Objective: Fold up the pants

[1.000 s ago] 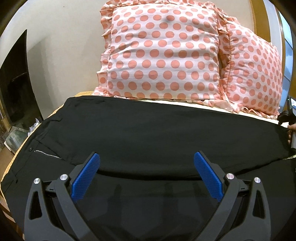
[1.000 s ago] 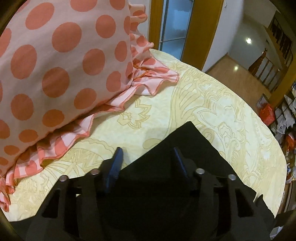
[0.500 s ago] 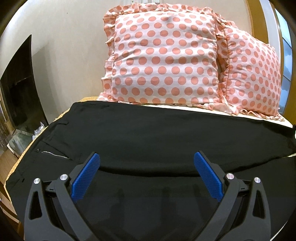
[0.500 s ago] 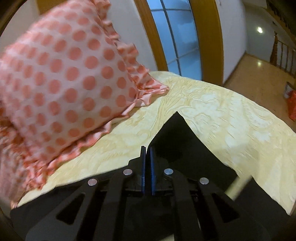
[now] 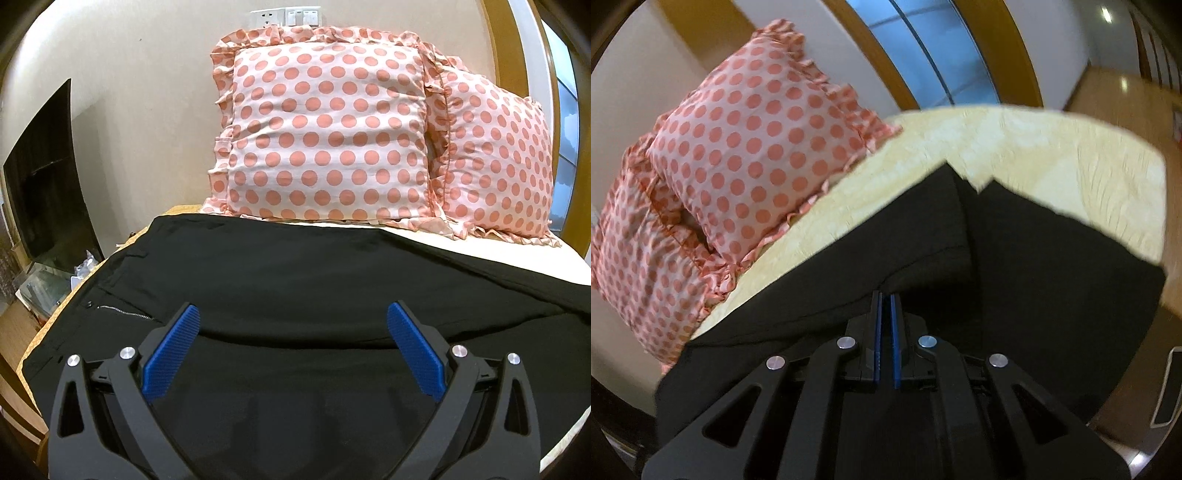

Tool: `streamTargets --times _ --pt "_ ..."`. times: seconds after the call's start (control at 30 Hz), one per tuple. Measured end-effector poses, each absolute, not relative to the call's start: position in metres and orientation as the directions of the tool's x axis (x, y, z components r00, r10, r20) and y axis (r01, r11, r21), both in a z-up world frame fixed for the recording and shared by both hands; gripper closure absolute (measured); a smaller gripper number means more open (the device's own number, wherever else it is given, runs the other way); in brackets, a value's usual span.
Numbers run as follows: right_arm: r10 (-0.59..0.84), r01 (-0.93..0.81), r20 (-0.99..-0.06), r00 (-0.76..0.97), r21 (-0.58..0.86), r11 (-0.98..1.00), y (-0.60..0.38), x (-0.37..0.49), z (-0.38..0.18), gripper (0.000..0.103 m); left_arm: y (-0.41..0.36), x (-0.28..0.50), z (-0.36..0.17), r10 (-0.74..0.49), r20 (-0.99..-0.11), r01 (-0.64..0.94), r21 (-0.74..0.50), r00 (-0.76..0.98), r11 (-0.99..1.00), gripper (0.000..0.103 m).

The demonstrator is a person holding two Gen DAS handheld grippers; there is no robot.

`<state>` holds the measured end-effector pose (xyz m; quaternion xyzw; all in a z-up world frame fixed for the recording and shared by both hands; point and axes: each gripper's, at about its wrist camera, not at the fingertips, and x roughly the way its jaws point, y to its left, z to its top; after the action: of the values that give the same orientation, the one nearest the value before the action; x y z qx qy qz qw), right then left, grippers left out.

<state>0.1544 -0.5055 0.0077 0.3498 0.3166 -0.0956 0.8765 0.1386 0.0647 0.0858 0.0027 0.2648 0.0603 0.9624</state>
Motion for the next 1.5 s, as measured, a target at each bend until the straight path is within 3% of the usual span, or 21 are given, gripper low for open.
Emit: streamTargets --times 0.13,0.2,0.27,0.3,0.4,0.5,0.63,0.77,0.97,1.17,1.37,1.5 --pt "0.134 0.407 -0.618 0.775 0.649 0.642 -0.519 0.159 -0.004 0.090 0.064 0.137 0.087 0.116 -0.513 -0.113 0.036 0.851 0.993 0.002" --pt "0.155 0.410 -0.614 0.774 0.673 0.615 -0.521 0.160 -0.007 0.079 0.064 0.136 0.087 0.120 -0.510 -0.115 0.041 0.852 0.993 0.002" --pt "0.179 0.413 -0.607 0.774 0.699 0.584 -0.524 0.161 -0.012 0.051 0.064 0.136 0.086 0.121 -0.513 -0.116 0.043 0.850 0.992 0.002" --pt "0.189 0.415 -0.601 0.777 0.714 0.564 -0.525 0.160 -0.015 0.051 0.065 0.136 0.086 0.122 -0.514 -0.115 0.044 0.849 0.992 0.002" --pt "0.200 0.409 -0.579 0.791 0.743 0.531 -0.528 0.157 -0.019 0.052 0.066 0.136 0.086 0.122 -0.518 -0.115 0.045 0.847 0.992 0.002" --pt "0.183 0.419 -0.577 0.796 0.743 0.522 -0.532 0.162 -0.020 0.061 0.067 0.138 0.085 0.111 -0.525 -0.108 0.037 0.844 0.994 0.002" --pt "0.150 0.428 -0.584 0.798 0.724 0.541 -0.533 0.171 -0.022 0.098 0.071 0.138 0.084 0.121 -0.521 -0.125 0.027 0.845 0.992 0.002" --pt "0.131 0.367 -0.515 0.847 0.745 0.557 -0.534 0.160 -0.016 0.100 0.080 0.135 0.086 0.158 -0.493 -0.168 0.026 0.855 0.986 0.002" --pt "0.021 0.337 -0.421 0.907 0.754 0.564 -0.546 0.114 0.014 0.100 0.094 0.145 0.091 0.088 -0.557 -0.120 -0.021 0.826 0.993 0.002" --pt "0.033 0.365 -0.459 0.888 0.745 0.558 -0.552 0.097 0.001 0.100 0.125 0.169 0.104 0.110 -0.576 -0.150 -0.023 0.810 0.988 0.002" --pt "0.053 0.395 -0.500 0.864 0.740 0.544 -0.555 0.102 -0.021 0.100 0.178 0.224 0.118 0.156 -0.574 -0.266 -0.112 0.804 0.957 0.002" --pt "0.053 0.406 -0.512 0.857 0.735 0.542 -0.556 0.101 -0.026 0.100 0.200 0.287 0.117 0.220 -0.633 -0.319 -0.045 0.742 0.947 0.002"
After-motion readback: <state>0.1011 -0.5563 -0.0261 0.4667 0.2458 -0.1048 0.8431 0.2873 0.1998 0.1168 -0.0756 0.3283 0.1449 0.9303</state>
